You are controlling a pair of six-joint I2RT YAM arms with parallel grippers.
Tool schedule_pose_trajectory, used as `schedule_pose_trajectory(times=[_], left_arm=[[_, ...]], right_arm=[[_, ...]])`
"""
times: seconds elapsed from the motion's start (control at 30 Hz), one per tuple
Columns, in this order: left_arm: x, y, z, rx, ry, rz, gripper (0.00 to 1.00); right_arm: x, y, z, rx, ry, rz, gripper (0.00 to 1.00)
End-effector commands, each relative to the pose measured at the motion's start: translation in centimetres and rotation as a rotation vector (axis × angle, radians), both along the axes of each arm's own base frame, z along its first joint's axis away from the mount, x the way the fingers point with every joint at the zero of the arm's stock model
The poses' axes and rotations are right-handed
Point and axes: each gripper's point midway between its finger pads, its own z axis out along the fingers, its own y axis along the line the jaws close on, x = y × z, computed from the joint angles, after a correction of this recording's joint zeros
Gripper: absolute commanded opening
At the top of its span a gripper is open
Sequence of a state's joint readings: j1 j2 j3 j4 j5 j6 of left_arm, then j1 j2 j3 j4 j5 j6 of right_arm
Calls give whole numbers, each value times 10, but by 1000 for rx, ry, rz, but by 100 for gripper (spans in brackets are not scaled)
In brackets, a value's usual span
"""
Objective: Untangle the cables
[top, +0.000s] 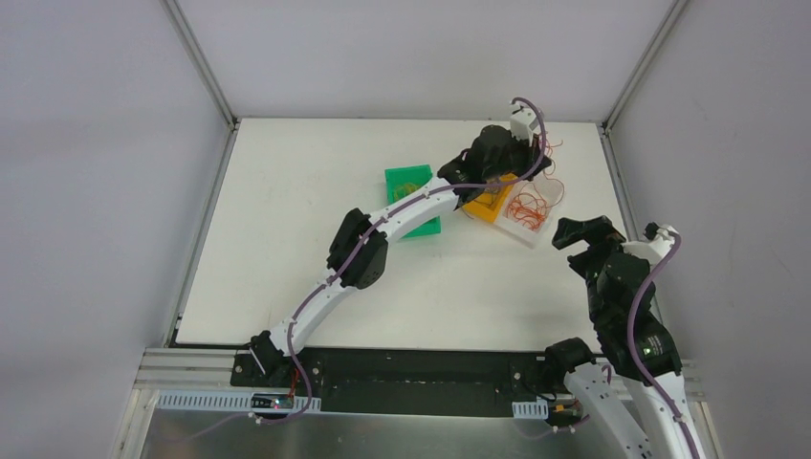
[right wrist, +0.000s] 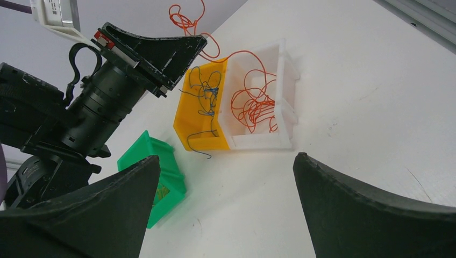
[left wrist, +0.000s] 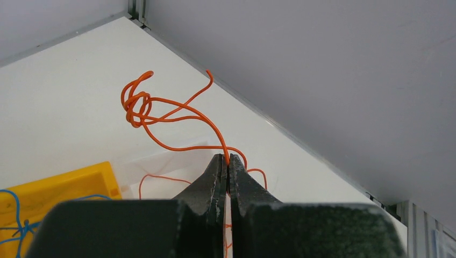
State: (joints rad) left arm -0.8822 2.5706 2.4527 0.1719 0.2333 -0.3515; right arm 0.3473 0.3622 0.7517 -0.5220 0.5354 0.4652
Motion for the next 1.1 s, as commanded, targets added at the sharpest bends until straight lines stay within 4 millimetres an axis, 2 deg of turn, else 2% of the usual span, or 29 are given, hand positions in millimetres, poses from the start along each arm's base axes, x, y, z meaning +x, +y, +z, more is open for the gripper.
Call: schedule_pose_trajectory(times=[0.0, 0.27, 0.4, 0.5, 0.63, 0.8, 0.83, 0.93, 1.07], left_arm=[[10, -4, 6, -46, -59, 17, 0], [5, 21, -71, 217, -15, 47, 0], [-4, 26, -100, 320, 21, 26, 0], [-16, 25, -113, 361, 38, -13, 0], [-32, 19, -117, 368, 46, -86, 0], [-39, 23, -119, 405, 45, -104, 3], [-36, 25, -120, 411, 46, -83, 7], [-32, 26, -112, 412, 22, -65, 32], [-29, 24, -76, 348, 9, -34, 51]], right_arm=[[2, -2, 13, 4, -25, -15, 98], [4, 0, 12, 6, -20, -8, 98], [5, 1, 13, 6, -18, -5, 98], [6, 2, 13, 6, -16, -2, 98], [9, 4, 12, 4, -9, 4, 98], [11, 4, 11, 5, -3, 4, 98], [11, 5, 11, 7, -2, 3, 98], [11, 5, 9, 8, 4, 5, 98], [10, 2, 8, 2, 13, -13, 98]])
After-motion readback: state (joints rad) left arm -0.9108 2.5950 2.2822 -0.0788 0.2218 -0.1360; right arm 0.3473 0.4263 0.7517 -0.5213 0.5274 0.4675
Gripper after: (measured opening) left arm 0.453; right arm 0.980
